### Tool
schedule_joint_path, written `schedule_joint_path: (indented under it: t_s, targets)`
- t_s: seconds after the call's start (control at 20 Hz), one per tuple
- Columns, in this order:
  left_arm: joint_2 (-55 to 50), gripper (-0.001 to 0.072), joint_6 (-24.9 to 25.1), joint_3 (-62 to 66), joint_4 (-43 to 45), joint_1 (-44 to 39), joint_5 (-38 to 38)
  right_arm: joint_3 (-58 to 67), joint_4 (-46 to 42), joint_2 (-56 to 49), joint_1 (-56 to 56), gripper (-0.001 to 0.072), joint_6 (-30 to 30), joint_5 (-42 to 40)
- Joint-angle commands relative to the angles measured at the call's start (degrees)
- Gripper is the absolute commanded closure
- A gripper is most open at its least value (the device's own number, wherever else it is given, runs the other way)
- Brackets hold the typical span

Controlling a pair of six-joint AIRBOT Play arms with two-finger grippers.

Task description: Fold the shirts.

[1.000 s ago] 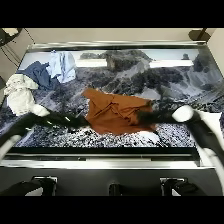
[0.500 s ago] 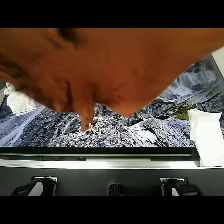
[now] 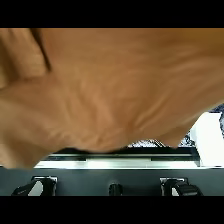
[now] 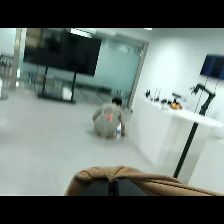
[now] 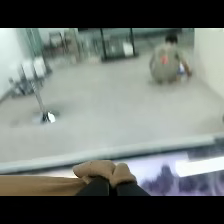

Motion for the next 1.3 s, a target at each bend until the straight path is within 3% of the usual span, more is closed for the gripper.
schedule_joint_path:
  t_s: [0.0,0.1,0.2,0.35,0.5,0.6,0.85,0.9,0.95,1.0,1.05,1.25]
  targets:
    - [-5.2,0.0681,0.1,-3.8,0.2,0.1,-8.8,-0.5,-0.8,-8.2,0.0,0.0669,1.5,17.5]
    - [-9.7,0.068,4.0,-11.6,0.6,-0.6,-11.8,-2.8,-0.9,-17.1,0.0,0.0668,1.5,19.1]
    - [-14.7,0.068,7.5,-21.5,2.2,-2.2,-9.4,-4.4,0.7,-27.3,0.0,0.0668,2.8,12.0]
    - [-24.1,0.068,12.8,-31.0,2.2,-4.8,0.4,-4.4,6.3,-42.2,0.0,0.0668,8.9,-2.5]
    - [-34.8,0.0679,13.4,-31.5,1.6,-6.9,6.8,-4.4,14.1,-51.9,0.0,0.0668,12.7,-14.2]
    - [-40.0,0.0678,13.5,-31.5,1.5,-8.3,6.8,-4.4,18.2,-56.0,0.0,0.0667,12.9,-16.8]
    - [-46.3,0.0677,15.3,-31.5,1.5,-12.5,6.3,-4.4,21.2,-60.5,0.1,0.0667,12.8,-9.3]
    - [-46.0,0.0673,15.3,-31.4,1.5,-12.6,6.0,-4.4,21.3,-59.7,-0.2,0.0622,12.8,-7.8]
    - [-45.5,0.0596,15.3,-30.9,1.8,-12.2,4.1,-4.2,21.3,-58.3,-1.2,0.037,12.0,-5.6]
    - [-45.2,0.0442,15.3,-29.7,2.1,-11.1,1.0,-4.0,21.2,-56.5,-2.6,0.0239,9.3,-3.6]
    - [-45.0,0.0284,15.3,-27.9,2.7,-9.3,-3.2,-4.0,20.6,-54.3,-4.8,0.0236,6.1,-1.1]
    - [-43.2,0.0264,9.2,-25.0,8.8,0.7,-16.1,-4.0,18.5,-47.7,-17.0,0.0244,-1.0,14.6]
